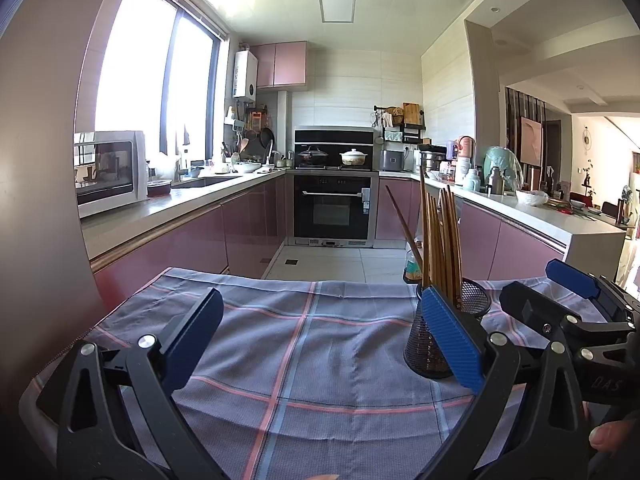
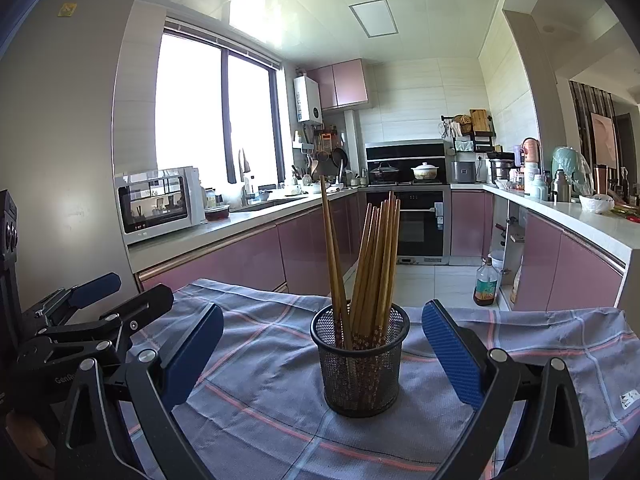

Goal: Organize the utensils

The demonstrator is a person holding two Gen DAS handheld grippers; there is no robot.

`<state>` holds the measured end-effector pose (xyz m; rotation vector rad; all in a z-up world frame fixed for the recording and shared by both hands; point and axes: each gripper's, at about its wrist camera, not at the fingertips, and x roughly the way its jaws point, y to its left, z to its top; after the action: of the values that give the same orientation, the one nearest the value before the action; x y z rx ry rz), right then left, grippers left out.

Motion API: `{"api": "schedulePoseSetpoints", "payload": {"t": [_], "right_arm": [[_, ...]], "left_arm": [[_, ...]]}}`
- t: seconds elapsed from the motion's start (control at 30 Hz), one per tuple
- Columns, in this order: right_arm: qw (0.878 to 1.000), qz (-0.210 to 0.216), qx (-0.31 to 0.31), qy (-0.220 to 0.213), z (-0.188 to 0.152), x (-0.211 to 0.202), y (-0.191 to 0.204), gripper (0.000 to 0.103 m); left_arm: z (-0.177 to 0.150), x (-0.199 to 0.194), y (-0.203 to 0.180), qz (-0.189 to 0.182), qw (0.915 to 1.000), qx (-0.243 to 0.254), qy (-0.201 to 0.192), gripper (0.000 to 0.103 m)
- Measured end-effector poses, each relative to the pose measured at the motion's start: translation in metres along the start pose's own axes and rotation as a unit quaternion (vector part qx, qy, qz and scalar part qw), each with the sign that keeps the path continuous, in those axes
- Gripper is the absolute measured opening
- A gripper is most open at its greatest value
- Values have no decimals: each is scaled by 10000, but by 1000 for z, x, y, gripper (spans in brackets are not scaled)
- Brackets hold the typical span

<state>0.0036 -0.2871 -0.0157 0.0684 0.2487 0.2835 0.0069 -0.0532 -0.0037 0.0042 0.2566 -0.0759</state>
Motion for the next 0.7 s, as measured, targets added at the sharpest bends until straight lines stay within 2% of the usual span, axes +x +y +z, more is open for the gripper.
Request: {"api": "schedulePoseSetpoints", "payload": {"t": [0.7], "right_arm": [[10000, -9, 28, -8, 1, -1, 0, 96]], "left_arm": [[2, 0, -2, -23, 10000, 6, -10, 97]]}}
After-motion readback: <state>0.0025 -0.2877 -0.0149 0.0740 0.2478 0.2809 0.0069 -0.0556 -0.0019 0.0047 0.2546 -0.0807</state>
